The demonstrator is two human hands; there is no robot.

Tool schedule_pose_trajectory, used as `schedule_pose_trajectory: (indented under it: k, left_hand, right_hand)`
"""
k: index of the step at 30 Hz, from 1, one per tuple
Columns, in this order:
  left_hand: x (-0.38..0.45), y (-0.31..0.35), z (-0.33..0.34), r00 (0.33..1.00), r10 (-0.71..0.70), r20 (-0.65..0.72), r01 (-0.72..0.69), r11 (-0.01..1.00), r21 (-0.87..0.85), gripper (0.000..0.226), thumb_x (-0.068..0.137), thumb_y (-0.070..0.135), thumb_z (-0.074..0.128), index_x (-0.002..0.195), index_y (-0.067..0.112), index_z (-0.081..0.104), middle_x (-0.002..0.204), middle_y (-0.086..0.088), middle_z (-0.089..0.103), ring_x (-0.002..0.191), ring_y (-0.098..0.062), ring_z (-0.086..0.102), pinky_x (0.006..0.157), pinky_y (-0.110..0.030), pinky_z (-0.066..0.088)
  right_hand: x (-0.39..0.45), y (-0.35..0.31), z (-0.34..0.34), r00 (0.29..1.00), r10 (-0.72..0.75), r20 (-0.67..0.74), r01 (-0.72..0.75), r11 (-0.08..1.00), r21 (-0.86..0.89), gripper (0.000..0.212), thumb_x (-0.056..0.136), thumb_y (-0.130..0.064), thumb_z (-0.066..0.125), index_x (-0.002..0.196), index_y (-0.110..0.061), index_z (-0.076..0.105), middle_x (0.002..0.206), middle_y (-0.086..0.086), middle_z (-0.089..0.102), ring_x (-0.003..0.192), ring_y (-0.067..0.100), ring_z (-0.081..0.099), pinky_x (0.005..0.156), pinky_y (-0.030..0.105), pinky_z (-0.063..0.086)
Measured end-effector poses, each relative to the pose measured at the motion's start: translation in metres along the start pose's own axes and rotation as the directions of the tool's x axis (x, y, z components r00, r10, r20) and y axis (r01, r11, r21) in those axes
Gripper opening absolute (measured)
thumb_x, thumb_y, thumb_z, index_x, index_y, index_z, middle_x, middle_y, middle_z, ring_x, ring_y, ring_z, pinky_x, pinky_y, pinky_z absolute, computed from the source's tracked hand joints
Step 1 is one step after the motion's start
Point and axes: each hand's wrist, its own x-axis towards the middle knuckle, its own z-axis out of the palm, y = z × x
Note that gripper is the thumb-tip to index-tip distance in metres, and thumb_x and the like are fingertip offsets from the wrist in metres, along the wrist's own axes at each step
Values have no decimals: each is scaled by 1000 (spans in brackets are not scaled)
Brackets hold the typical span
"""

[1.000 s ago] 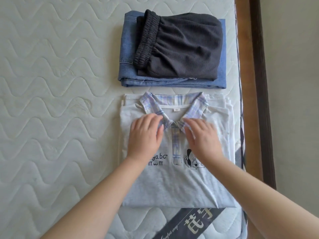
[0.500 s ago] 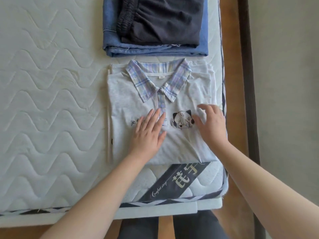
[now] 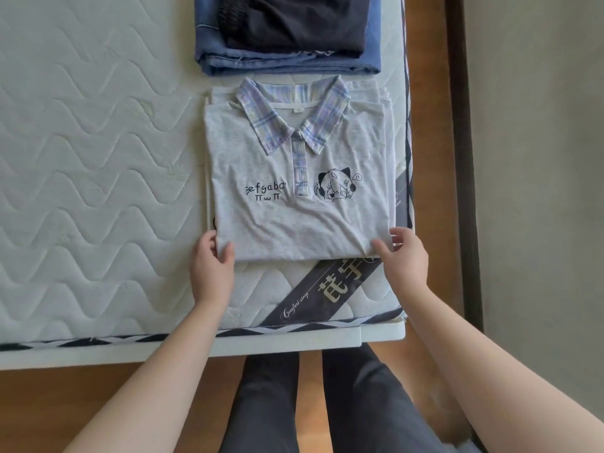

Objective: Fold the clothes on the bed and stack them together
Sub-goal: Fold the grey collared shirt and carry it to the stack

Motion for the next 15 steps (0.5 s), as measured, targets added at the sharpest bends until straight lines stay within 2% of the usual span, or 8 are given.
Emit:
schedule_pose_trajectory:
  k: [3, 6, 7, 9, 11, 13, 15]
  left_hand:
    - [10, -10, -4, 985, -158, 74, 165, 981, -102, 25, 89, 28, 72, 106, 14, 60, 87, 4, 62, 89, -24, 64, 72, -26, 38]
    - [15, -15, -5, 970, -172, 173, 203, 963, -177, 20, 88, 31, 72, 94, 14, 63, 85, -2, 65, 79, -20, 59, 71, -29, 42]
    - [15, -16, -5, 963, -174, 206, 215, 958, -192, 20, 90, 31, 71, 92, 13, 64, 83, -2, 64, 76, -18, 56, 71, -30, 42]
    - [16, -18, -5, 953, -175, 249, 214, 967, -136, 30, 93, 33, 66, 84, 5, 62, 75, -5, 59, 69, -19, 49, 64, -32, 36]
    - [18, -19, -7, 954, -167, 249, 178, 984, -20, 40, 95, 35, 63, 78, -1, 57, 68, -10, 53, 64, -22, 46, 58, -34, 31]
    - [25, -20, -13, 955, -167, 247, 166, 986, 23, 39, 96, 36, 61, 74, 4, 57, 66, -8, 60, 64, -24, 61, 56, -34, 36]
    - [35, -23, -19, 956, -152, 250, 150, 988, 27, 36, 96, 34, 61, 71, 8, 55, 64, -3, 64, 70, -21, 72, 58, -32, 43]
  right_hand:
    - [-1, -1, -1, 999, 45, 4, -45, 999, 28, 36, 87, -42, 69, 115, -21, 59, 106, -5, 62, 97, 17, 60, 80, 31, 45]
    - [2, -1, -1, 993, 94, 77, -88, 992, -87, 42, 88, -51, 63, 117, -21, 61, 109, -6, 63, 106, 22, 59, 97, 44, 45]
    - [3, 0, -2, 989, 106, 102, -92, 986, -139, 42, 89, -54, 61, 114, -20, 63, 108, -5, 64, 106, 24, 59, 99, 49, 43]
    - [5, 2, -4, 985, 114, 126, -94, 983, -159, 42, 90, -53, 59, 101, -13, 65, 95, 2, 67, 93, 28, 61, 93, 50, 47]
    - [7, 2, -8, 985, 115, 130, -103, 990, -94, 41, 90, -49, 63, 90, -8, 65, 78, 4, 63, 75, 25, 58, 76, 43, 48]
    - [12, 1, -14, 987, 108, 115, -107, 994, -18, 35, 88, -46, 67, 84, -11, 65, 71, -1, 60, 67, 19, 53, 63, 34, 43]
    - [16, 1, -19, 992, 89, 89, -90, 996, 0, 30, 87, -46, 68, 81, -16, 65, 73, -3, 64, 65, 15, 54, 58, 30, 40]
